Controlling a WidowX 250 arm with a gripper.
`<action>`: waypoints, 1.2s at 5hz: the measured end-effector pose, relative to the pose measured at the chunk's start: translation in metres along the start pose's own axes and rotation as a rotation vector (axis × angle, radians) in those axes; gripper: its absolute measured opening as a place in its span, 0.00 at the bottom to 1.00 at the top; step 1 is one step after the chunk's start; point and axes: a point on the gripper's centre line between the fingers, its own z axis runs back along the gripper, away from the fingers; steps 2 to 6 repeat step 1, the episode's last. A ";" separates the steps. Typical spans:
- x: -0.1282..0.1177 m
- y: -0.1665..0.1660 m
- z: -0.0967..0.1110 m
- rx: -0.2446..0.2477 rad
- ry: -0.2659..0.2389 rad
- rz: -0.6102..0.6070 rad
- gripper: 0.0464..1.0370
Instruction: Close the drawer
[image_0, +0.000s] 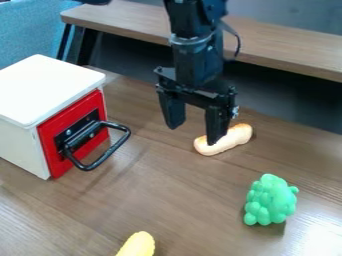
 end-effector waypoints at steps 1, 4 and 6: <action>0.000 -0.001 0.007 0.001 -0.021 0.006 0.96; 0.000 -0.001 0.007 0.001 -0.021 0.006 0.96; 0.000 -0.001 0.007 0.001 -0.021 0.006 0.96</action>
